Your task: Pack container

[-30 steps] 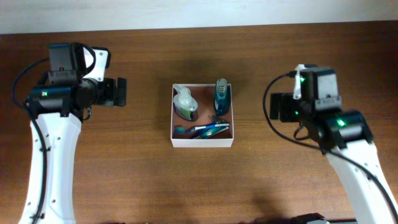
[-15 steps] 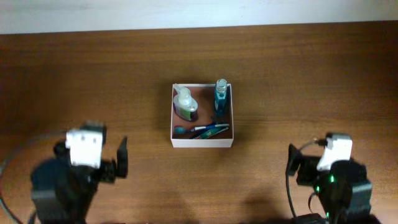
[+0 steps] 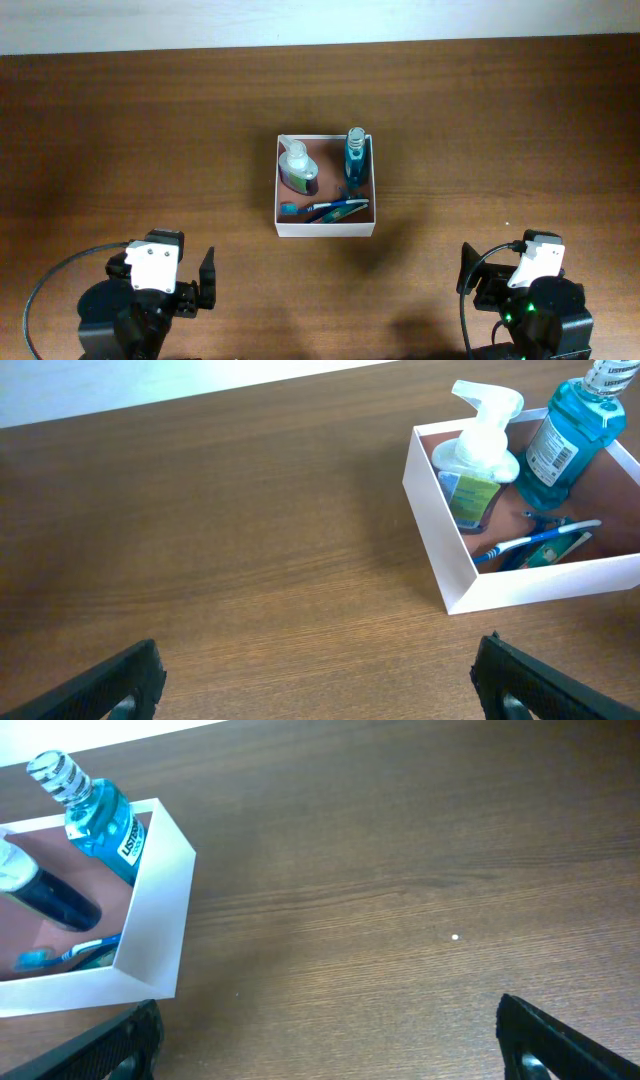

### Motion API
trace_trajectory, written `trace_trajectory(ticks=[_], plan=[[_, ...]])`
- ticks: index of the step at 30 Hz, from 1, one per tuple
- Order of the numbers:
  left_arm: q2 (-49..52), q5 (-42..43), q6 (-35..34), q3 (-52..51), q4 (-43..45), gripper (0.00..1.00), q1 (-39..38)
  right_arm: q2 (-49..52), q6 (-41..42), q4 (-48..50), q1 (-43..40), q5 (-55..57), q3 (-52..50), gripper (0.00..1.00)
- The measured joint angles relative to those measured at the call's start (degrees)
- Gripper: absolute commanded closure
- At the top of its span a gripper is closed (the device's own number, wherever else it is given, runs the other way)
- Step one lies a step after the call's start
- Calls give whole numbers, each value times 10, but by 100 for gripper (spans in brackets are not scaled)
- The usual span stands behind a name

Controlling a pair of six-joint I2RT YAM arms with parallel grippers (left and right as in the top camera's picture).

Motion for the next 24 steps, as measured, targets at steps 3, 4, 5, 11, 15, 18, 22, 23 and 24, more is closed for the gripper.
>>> trace_trajectory(ticks=[3,4,5,11,15,18,22,23,24], plan=[[0,0,0,0,-1,0,0,0,0,0,0,0,0,1],[0,0,0,0,-1,1,0,0,0,0,0,0,0,1],[0,0,0,0,-1,0,0,0,0,0,0,0,0,1],[0,0,0,0,-1,1,0,0,0,0,0,0,0,1],[0,0,0,0,-2,1,0,0,0,-2,0,1,0,1],[0,0,0,0,-2,1,0,-23,-11,17,0,0,-23,1],[0,0,0,0,-2,1,0,-98,-54,136,0,-25,-114,1],[0,0,0,0,-2,1,0,-122,-64,167,0,-33,-143,1],[0,0,0,0,-2,1,0,-138,-68,188,0,-37,-161,1]])
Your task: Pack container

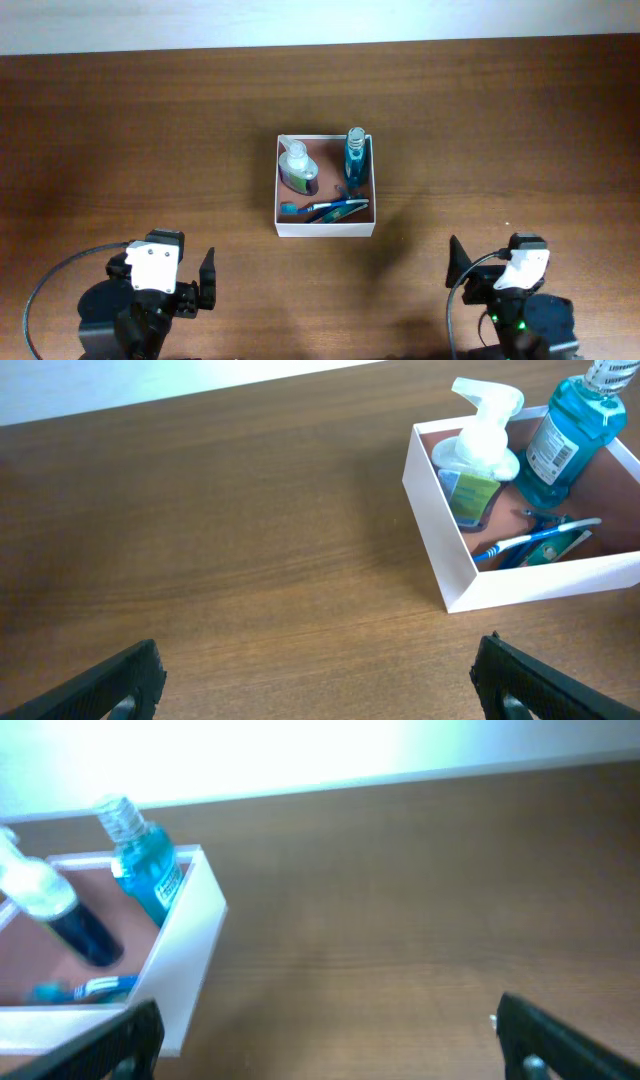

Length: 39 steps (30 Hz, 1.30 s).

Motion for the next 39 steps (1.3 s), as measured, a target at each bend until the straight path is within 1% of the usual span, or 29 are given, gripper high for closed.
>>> trace_trajectory(ticks=[3,8,12,15,39], plan=[[0,0,0,0,0,1,0,-27,-12,71,0,-10,-47,1],[0,0,0,0,0,1,0,-28,-50,202,0,-21,-113,1],[0,0,0,0,0,1,0,-29,-84,268,-3,-31,-164,1],[0,0,0,0,0,1,0,-28,-98,283,-11,-45,-197,1],[0,0,0,0,-1,1,0,-29,-106,287,-18,-56,-198,1]])
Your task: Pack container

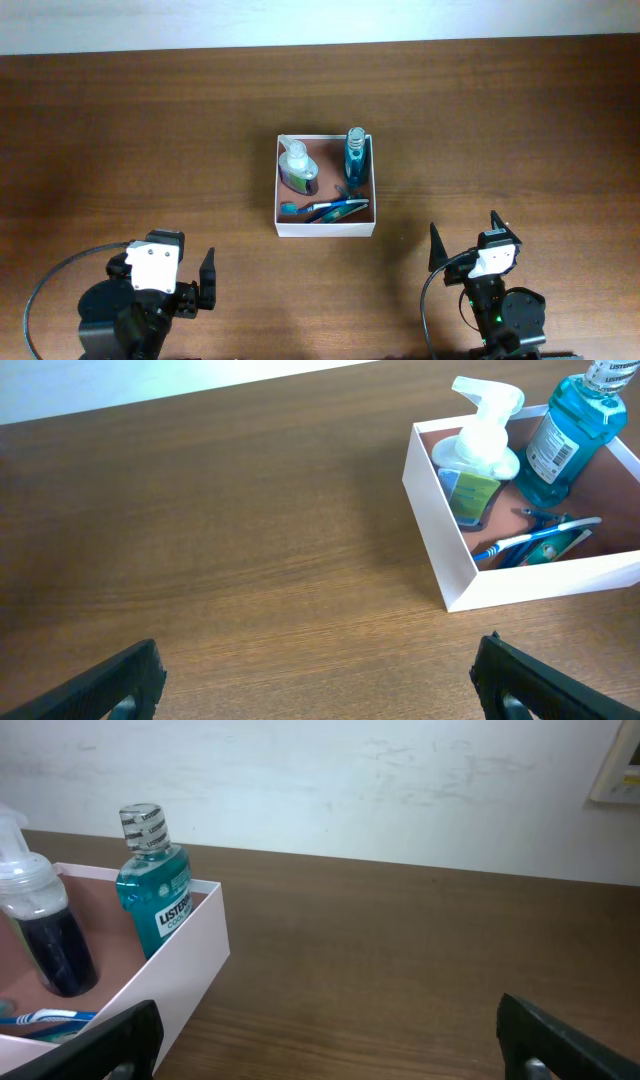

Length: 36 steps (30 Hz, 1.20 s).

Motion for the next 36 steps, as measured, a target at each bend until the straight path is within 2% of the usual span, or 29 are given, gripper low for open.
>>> trace_trajectory(ticks=[12,17,22,28,31,33,36], plan=[[-2,0,0,-1,-5,0,0,0,0,0,0,0,0,1],[-62,0,0,-52,-1,0,-11,0,0,1,0,0,0,1],[-154,1,0,-179,100,0,-16,0,-1,2,0,-2,-1,1],[-221,4,0,-320,330,1,-21,0,-2,2,0,-2,-1,1],[-228,4,0,-381,476,1,-34,-1,-2,2,0,-2,-1,1],[-230,4,1,-401,496,0,-42,-1,-2,2,0,-2,-1,1],[-230,-5,1,-415,462,1,-55,-1,-2,2,0,-2,-1,1]])
